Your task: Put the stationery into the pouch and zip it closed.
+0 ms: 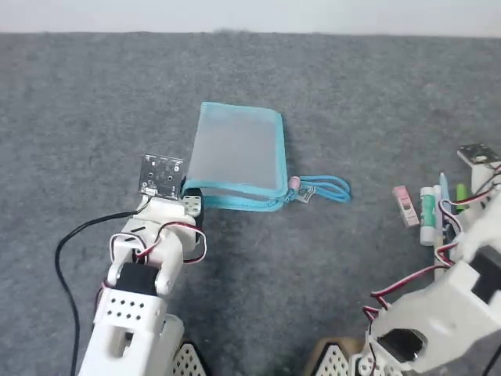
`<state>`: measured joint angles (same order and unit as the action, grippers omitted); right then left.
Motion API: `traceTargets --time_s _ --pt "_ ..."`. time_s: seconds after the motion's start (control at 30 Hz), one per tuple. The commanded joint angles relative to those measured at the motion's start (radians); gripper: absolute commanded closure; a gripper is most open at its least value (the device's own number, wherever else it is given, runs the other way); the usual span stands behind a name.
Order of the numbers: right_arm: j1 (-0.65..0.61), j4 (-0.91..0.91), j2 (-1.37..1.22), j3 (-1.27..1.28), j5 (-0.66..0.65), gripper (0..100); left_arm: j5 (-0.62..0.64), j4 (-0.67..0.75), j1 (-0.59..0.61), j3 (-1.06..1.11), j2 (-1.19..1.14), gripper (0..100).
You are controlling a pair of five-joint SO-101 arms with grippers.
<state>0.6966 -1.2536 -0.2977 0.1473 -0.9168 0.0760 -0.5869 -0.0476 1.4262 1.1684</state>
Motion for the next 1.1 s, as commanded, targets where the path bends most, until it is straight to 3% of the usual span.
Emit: traceTargets --time_s 0.0,0.77,1.07 --pt "0.021 0.018 0.012 -0.051 0.021 81.7 0.006 -0.002 -0.015 -0.018 0.028 99" --pt "0.085 0.097 -0.119 -0.04 0.021 81.8 0.006 -0.002 -0.015 -0.018 0.028 99" --pt "0.058 -0.038 0.094 -0.109 0.046 81.4 0.006 -0.002 -0.015 -0.018 0.028 99"
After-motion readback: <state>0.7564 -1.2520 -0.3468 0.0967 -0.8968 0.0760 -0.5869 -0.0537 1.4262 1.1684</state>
